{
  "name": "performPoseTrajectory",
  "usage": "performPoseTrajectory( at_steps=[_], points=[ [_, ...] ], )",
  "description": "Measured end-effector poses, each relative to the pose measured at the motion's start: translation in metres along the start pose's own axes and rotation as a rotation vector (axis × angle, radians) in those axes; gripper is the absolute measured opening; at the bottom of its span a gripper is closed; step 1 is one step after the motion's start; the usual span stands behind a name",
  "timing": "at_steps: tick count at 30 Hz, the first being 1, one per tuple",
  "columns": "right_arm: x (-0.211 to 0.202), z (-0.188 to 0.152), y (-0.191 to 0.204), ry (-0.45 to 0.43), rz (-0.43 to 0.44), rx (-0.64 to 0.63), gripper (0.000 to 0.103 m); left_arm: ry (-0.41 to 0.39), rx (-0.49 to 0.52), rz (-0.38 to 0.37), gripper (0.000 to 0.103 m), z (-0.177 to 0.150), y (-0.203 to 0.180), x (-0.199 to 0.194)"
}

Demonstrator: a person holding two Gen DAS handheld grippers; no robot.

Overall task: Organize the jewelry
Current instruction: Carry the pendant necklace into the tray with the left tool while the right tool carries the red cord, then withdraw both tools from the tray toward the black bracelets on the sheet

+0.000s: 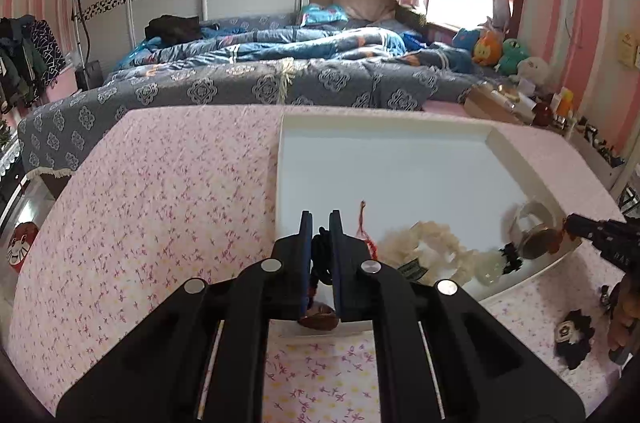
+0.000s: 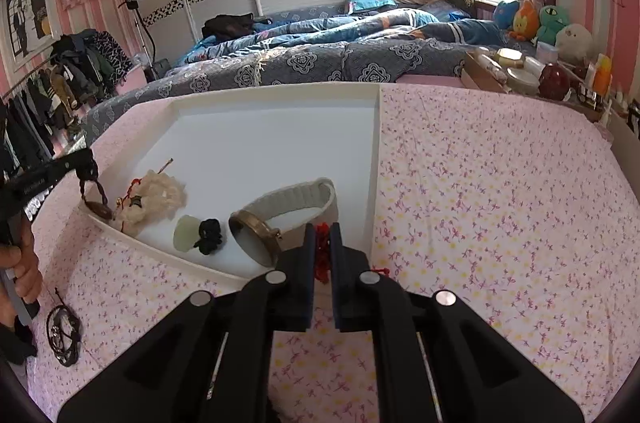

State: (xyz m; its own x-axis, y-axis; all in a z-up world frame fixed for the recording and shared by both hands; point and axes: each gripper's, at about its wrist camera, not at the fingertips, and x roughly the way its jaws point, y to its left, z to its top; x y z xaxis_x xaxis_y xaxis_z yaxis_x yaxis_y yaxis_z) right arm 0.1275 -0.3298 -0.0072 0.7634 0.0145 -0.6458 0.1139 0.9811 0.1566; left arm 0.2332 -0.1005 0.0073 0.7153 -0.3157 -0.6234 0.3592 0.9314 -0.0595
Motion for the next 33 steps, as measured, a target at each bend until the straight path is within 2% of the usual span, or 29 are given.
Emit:
performPoseTrajectory(
  at_steps=[5, 13, 14, 15, 16, 17, 19, 24, 29, 31, 33],
  points=[
    [0.007, -0.003, -0.001, 0.017, -0.015, 0.0, 0.006, 0.06, -0.004, 0.007, 0.006, -0.007, 0.005, 0.018],
    [0.011, -0.006, 0.008, 0.02, -0.035, -0.021, 0.009, 0.09, -0.005, -0.029, 0.007, -0.012, 0.006, 0.033],
    [0.008, -0.006, 0.007, 0.008, -0.036, -0.014, 0.012, 0.085, -0.016, -0.037, 0.007, -0.011, 0.008, 0.031],
    [0.005, -0.006, 0.006, -0.001, -0.033, -0.008, 0.016, 0.078, -0.026, -0.046, 0.009, -0.01, 0.01, 0.029],
    [0.001, -0.006, 0.005, -0.017, -0.02, 0.004, 0.032, 0.067, -0.047, -0.064, 0.021, -0.008, 0.014, 0.025],
    [-0.003, -0.006, 0.004, -0.026, 0.003, 0.015, 0.037, 0.053, -0.063, -0.076, 0.041, -0.007, 0.016, 0.021],
    [-0.008, -0.007, 0.003, -0.039, 0.005, 0.024, 0.041, 0.016, -0.092, -0.086, 0.057, -0.005, 0.02, 0.012],
    [-0.019, -0.007, -0.003, -0.082, -0.019, 0.048, 0.042, -0.017, -0.091, -0.057, 0.057, -0.002, 0.021, 0.001],
    [-0.052, 0.002, -0.017, -0.142, -0.035, 0.064, 0.043, -0.061, -0.068, 0.042, 0.058, 0.004, 0.027, -0.022],
    [-0.064, 0.008, -0.019, -0.152, -0.04, 0.057, 0.043, -0.078, -0.07, 0.033, 0.06, 0.007, 0.029, -0.028],
    [-0.073, 0.013, -0.017, -0.158, -0.047, 0.039, 0.043, -0.045, -0.075, 0.041, 0.06, 0.007, 0.033, -0.028]
  ],
)
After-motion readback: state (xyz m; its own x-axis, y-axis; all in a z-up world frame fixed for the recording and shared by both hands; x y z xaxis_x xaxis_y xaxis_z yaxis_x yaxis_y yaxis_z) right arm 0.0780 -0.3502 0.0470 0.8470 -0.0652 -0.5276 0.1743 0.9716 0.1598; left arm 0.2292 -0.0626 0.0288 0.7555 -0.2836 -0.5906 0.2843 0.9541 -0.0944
